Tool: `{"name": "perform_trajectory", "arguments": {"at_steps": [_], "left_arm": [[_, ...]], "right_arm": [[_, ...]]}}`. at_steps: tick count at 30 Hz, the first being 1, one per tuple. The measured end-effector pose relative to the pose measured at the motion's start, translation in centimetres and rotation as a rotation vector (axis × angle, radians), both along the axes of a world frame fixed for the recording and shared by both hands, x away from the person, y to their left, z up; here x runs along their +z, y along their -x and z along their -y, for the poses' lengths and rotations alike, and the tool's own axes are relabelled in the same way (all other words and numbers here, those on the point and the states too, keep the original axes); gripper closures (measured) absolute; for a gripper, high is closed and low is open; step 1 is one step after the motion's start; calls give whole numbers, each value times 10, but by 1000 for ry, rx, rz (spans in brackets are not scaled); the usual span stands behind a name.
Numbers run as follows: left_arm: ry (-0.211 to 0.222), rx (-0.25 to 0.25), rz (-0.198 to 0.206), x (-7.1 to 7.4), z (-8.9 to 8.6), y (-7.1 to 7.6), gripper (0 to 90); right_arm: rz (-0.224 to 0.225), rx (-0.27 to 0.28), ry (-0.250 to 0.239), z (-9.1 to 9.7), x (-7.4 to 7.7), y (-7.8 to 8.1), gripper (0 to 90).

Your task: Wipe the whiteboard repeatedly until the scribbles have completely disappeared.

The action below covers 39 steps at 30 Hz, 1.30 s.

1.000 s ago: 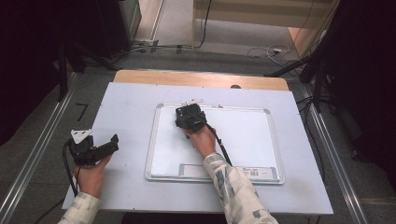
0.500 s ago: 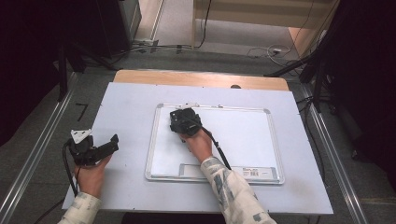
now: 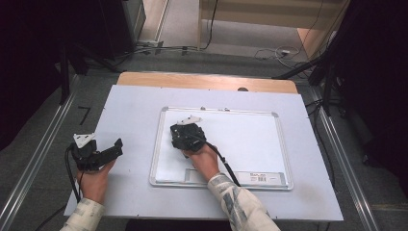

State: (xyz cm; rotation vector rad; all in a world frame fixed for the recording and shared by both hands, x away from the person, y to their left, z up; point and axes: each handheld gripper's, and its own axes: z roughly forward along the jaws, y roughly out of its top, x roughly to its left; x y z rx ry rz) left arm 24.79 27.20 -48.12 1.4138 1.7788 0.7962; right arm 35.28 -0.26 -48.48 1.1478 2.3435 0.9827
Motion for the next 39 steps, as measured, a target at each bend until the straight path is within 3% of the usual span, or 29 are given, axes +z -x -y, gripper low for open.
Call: {"name": "perform_trajectory", "arguments": {"at_steps": [5,7,15,27,39], "left_arm": [[1,1,2,0,1,0,60],[0,-2,2,0,1,0,60],[2,0,1,0,0,-1,60],[-1,1,2,1,2,0,60],[-3,-4,2,0,2,-2,60]], "right_arm": [[-2,15,-7,0,0,10,387],[-31,18,-35,2,1,11,387],[-63,23,-61,5,2,14,387],[-18,20,-91,18,24,19,387],[8,-34,-99,43,34,22,387]]}}
